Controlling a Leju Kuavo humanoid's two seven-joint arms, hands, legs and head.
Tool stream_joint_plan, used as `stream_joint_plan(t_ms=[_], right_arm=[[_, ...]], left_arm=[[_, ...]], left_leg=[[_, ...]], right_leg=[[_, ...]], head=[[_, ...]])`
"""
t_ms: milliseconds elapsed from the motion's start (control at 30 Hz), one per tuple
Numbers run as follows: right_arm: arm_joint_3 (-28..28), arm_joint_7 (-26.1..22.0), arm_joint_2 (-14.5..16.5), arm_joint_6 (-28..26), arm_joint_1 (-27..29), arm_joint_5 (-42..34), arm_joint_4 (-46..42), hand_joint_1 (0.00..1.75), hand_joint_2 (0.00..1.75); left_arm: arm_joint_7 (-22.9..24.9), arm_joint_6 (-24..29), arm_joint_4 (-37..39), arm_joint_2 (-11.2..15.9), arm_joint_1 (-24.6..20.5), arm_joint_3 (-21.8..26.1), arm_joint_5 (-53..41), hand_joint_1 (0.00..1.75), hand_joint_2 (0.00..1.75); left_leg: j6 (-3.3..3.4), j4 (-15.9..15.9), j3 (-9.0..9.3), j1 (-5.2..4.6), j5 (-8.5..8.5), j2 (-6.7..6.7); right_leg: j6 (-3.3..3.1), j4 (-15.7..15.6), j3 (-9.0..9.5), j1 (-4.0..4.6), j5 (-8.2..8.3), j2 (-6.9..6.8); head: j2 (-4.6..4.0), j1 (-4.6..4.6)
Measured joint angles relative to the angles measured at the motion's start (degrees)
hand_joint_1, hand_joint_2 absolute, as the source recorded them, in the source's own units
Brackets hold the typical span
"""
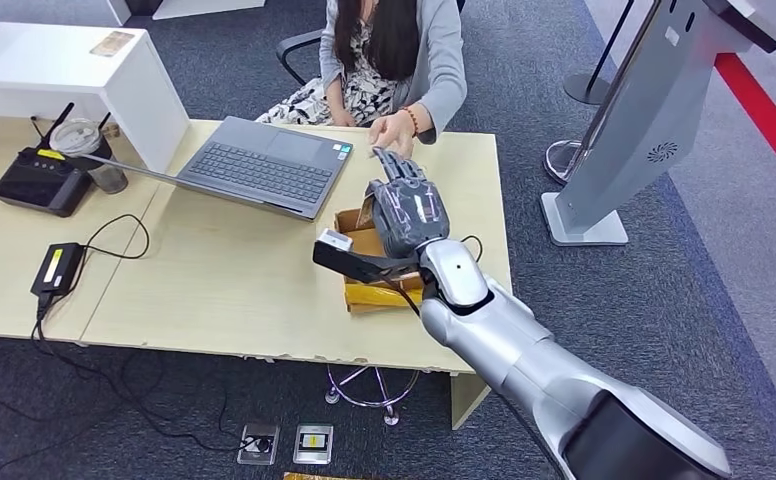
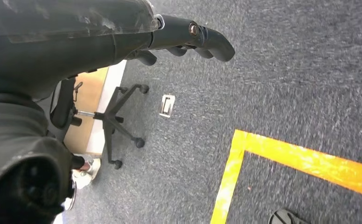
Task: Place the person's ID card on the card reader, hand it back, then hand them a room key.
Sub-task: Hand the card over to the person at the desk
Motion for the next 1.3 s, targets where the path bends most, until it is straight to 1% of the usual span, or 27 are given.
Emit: stream_joint_plan(t_ms=[433,633,733,767,800,867,933,1300], right_arm=[[-1.03,-0.24,4.82,-0.12,-2.84,0.04,6.34,1.75,1.75],[-1.08,0.25,5.94,-0.12,-3.06,0.36,8.37,1.75,1.75],[-1.08,0.46,6.13,-0.14,-3.11,0.51,9.05,1.63,1.75],[-1.09,0.54,6.21,-0.15,-3.14,0.64,9.28,1.19,1.75],[-1.09,0.61,6.29,-0.16,-3.17,0.77,9.51,0.79,1.75],[-1.10,0.74,6.41,-0.24,-3.19,1.03,9.88,0.00,0.87],[-1.10,1.05,6.61,-0.56,-3.27,1.54,10.48,0.00,0.00],[-1.06,2.26,7.68,-1.18,-3.44,3.33,12.71,0.00,0.00]], left_arm=[[-0.55,-0.05,-0.50,0.29,0.26,0.45,0.54,0.00,0.00],[-0.67,-0.03,-0.56,0.31,0.30,0.91,0.54,0.00,0.00],[-0.76,-0.07,-0.57,0.31,0.33,0.93,0.54,0.00,0.00],[-0.77,-0.08,-0.57,0.31,0.34,0.94,0.54,0.00,0.00],[-0.76,-0.10,-0.57,0.31,0.35,0.94,0.54,0.00,0.00],[-0.76,-0.14,-0.57,0.31,0.35,0.96,0.54,0.00,0.00],[-0.74,-0.16,-0.62,0.31,0.36,0.96,0.53,0.00,0.00],[0.21,0.27,-0.88,0.31,0.37,0.96,0.42,0.00,0.00]], left_leg=[[0.00,0.00,0.00,0.00,0.00,0.00],[0.00,0.00,0.00,0.00,0.00,0.00],[0.00,0.00,0.00,0.00,0.00,0.00],[0.00,0.00,0.00,0.00,0.00,0.00],[0.00,0.00,0.00,0.00,0.00,0.00],[0.00,0.00,0.00,0.00,0.00,0.00],[0.00,0.00,-0.01,0.00,0.00,0.00],[0.00,0.00,0.00,0.00,0.00,0.00]], right_leg=[[0.00,0.00,-0.01,0.00,0.00,0.01],[0.00,0.00,-0.01,0.00,0.00,0.01],[0.00,0.00,-0.01,0.00,0.00,0.01],[0.00,0.00,-0.01,0.00,0.00,0.01],[0.00,0.00,-0.01,0.00,0.00,0.02],[0.00,-0.01,-0.01,0.00,0.00,0.02],[0.00,-0.01,-0.02,0.00,0.00,0.02],[0.00,-0.01,-0.02,0.01,0.00,0.02]], head=[[-0.01,-0.01],[-0.01,0.00],[-0.01,-0.01],[-0.01,-0.01],[-0.01,-0.01],[-0.01,-0.01],[0.00,-0.01],[-0.01,0.00]])
